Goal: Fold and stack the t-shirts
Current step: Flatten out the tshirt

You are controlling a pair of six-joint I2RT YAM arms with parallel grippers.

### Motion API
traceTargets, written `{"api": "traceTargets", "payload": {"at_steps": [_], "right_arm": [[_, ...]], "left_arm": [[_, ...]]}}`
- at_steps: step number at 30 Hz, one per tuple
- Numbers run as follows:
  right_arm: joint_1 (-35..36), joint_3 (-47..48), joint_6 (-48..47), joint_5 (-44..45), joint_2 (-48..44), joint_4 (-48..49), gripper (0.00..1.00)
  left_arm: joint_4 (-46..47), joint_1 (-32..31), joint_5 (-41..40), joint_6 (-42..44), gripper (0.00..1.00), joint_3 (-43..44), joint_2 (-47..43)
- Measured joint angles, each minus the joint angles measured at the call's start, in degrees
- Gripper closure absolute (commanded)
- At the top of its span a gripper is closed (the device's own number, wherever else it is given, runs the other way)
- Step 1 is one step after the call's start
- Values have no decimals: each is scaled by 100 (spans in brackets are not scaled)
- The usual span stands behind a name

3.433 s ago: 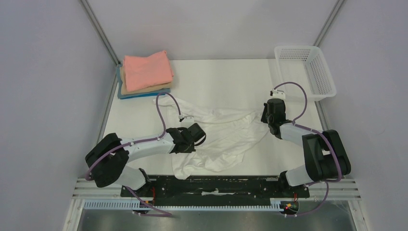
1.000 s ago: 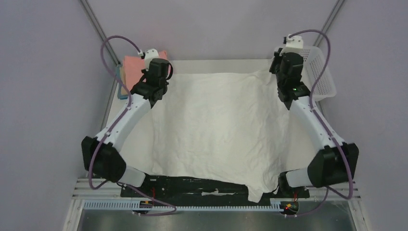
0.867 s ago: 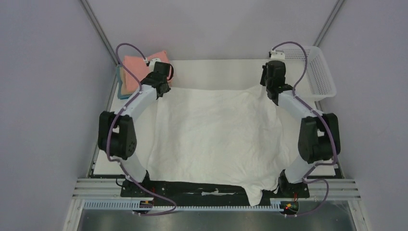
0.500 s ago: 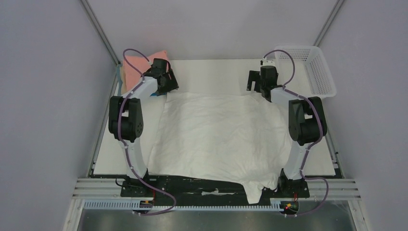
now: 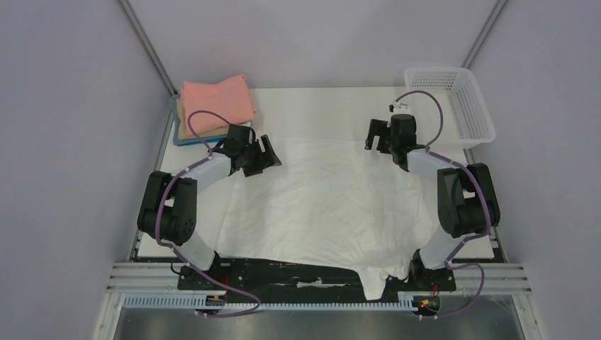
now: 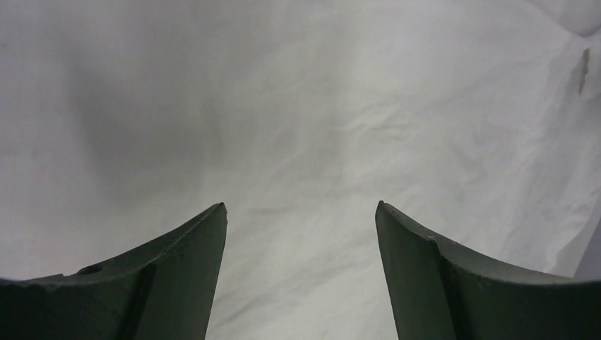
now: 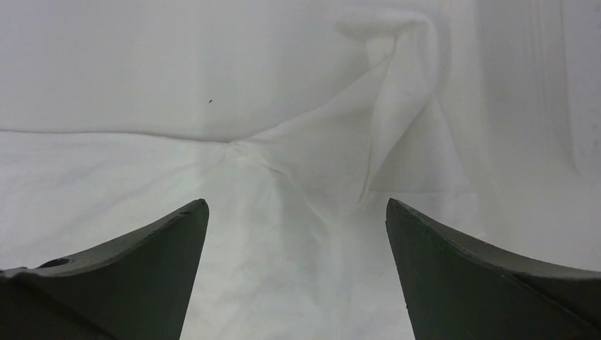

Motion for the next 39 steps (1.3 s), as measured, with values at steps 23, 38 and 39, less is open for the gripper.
{"api": "traceTargets", "payload": {"at_steps": [23, 38, 39], "right_arm": [[9, 1908, 579, -433, 2072, 372, 2], [122, 3296, 1062, -968, 2833, 535, 2], [122, 2975, 966, -938, 2542, 468, 2]], "left_arm": [[503, -50, -74, -129, 15, -459, 302], [-15, -50, -566, -127, 14, -278, 262], [-52, -50, -581, -127, 14, -278, 249]]}}
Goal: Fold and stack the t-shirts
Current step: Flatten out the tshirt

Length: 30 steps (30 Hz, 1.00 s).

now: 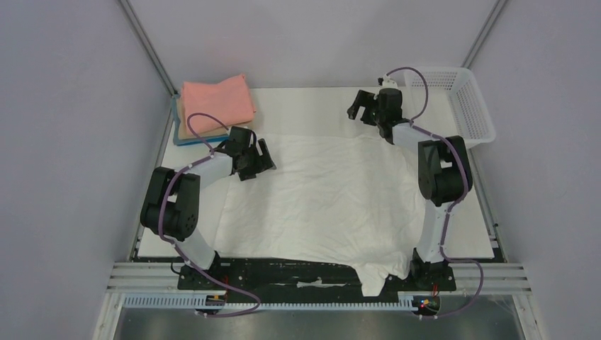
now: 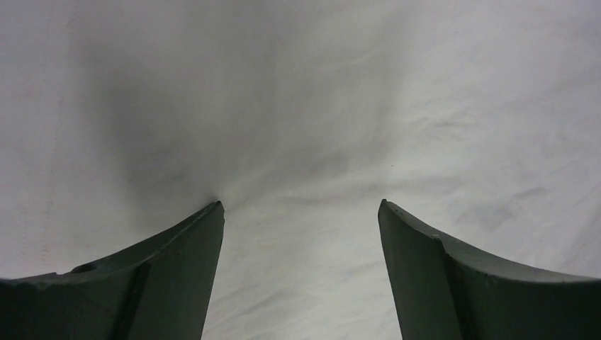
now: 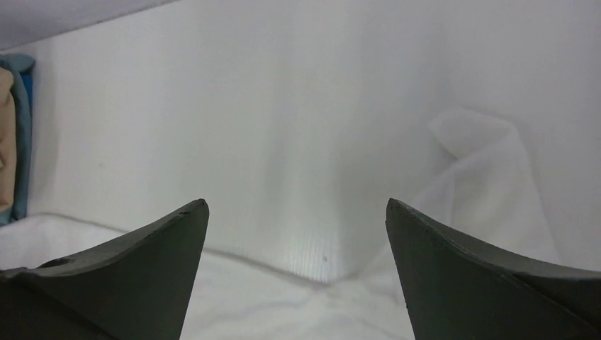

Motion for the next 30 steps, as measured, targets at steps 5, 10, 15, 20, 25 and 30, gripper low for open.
{"api": "traceTargets", "payload": {"at_steps": [5, 10, 15, 20, 25, 30], "right_arm": [[-4, -1808, -243, 101, -1574, -66, 2], [-2, -3163, -188, -164, -2146, 328, 2], [2, -3093, -214, -205, -1687, 348, 2], [2, -2149, -214, -201, -973, 365, 2], [9, -848, -173, -247, 28, 332, 2], [37, 210, 103, -494, 903, 767, 2]], "left_arm": [[-68, 0, -22, 2, 14, -2, -37], [-70, 0, -17, 2, 14, -2, -39], [-70, 0, -17, 2, 14, -2, -39], [-68, 0, -9, 2, 14, -2, -39], [-66, 0, -11, 2, 14, -9, -39], [-55, 0, -11, 2, 14, -9, -15]]}}
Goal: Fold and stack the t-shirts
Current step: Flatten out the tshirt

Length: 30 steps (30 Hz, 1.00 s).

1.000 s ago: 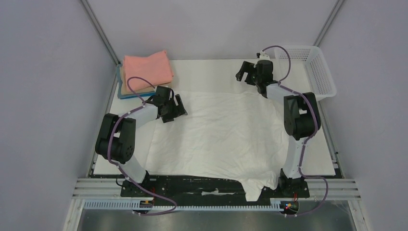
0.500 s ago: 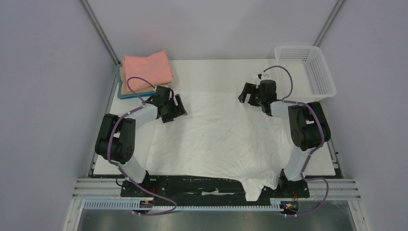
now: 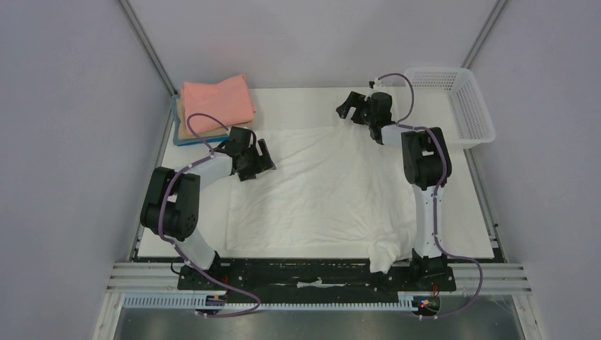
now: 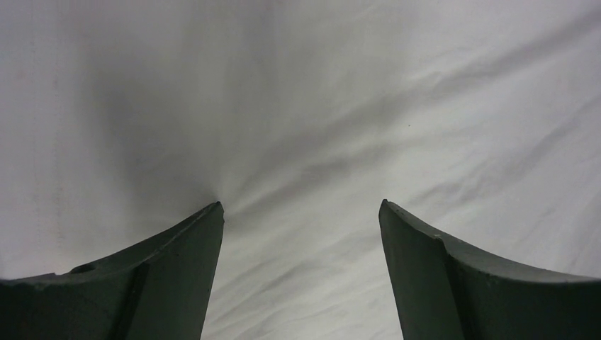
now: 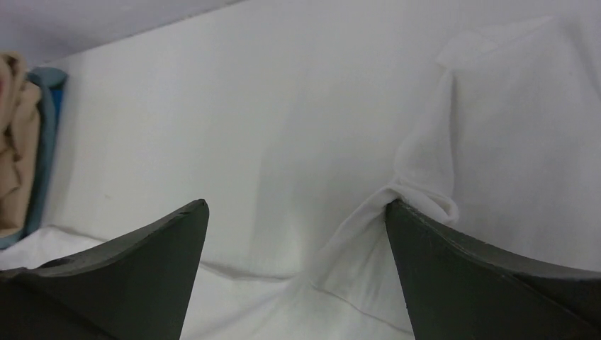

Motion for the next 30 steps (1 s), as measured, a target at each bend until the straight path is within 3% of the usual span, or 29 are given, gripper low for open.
{"api": "traceTargets", "payload": {"at_steps": [6, 12, 14, 20, 24, 30], "right_arm": [[4, 931, 881, -883, 1097, 1565, 2], [81, 1257, 929, -1272, 1325, 2568, 2], [136, 1504, 551, -1338, 1325, 2476, 2], [520, 1910, -1261, -608, 903, 848, 2], [697, 1211, -1711, -118, 125, 146, 2], [570, -1255, -1665, 514, -1893, -251, 2]], "left_arm": [[-4, 0, 28, 0, 14, 50, 44], [-9, 0, 22, 0, 13, 63, 57], [-28, 0, 17, 0, 13, 81, 63], [-155, 0, -61, 0, 13, 146, 68], [-282, 0, -122, 0, 13, 157, 26], [-385, 0, -319, 0, 13, 175, -295]]}}
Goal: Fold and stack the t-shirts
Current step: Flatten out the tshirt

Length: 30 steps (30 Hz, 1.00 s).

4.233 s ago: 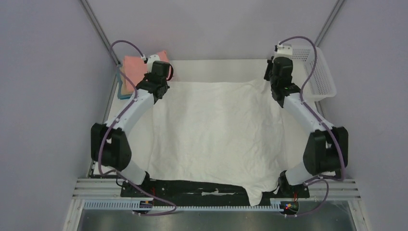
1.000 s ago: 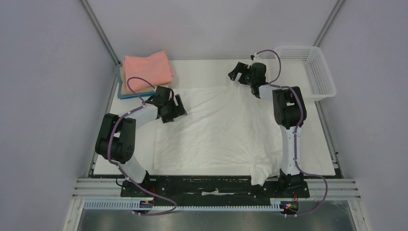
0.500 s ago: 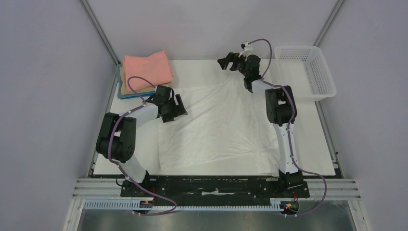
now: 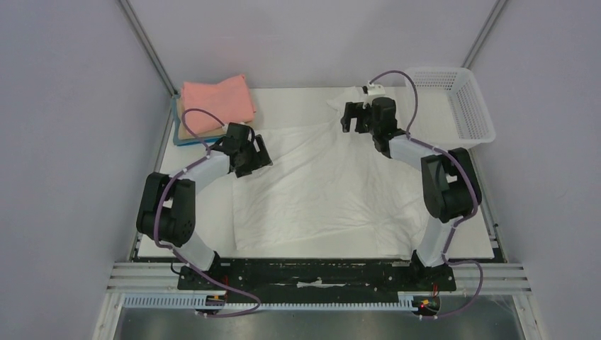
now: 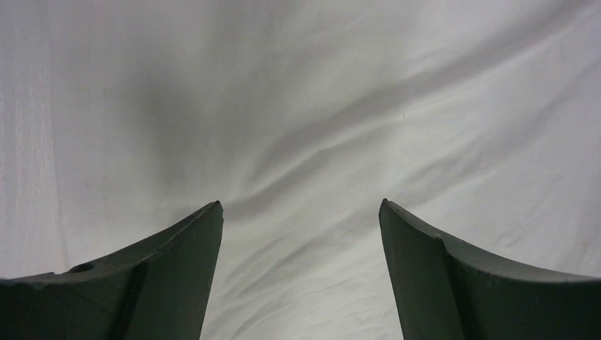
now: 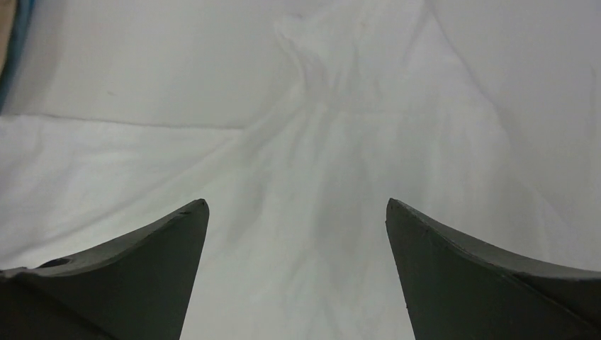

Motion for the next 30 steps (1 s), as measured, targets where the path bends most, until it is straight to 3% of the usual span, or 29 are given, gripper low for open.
{"api": "traceTargets", "payload": {"at_steps": [4, 10, 19, 26, 30], "right_arm": [[-92, -1357, 201, 496, -977, -199, 2], [-109, -2415, 479, 693, -1145, -463, 2], [-107, -2529, 903, 658, -911, 184, 2], [-96, -2472, 1126, 697, -662, 791, 2], [-94, -2522, 1145, 901, -807, 820, 2]], "left_arm": [[42, 13, -83, 0, 13, 44, 83], [103, 81, -109, -35, 13, 271, 601], [7, 369, -232, -59, 13, 1196, 1381], [-420, 573, -299, -57, 13, 2492, 2260], [-525, 614, -229, -55, 13, 2702, 2382]]}}
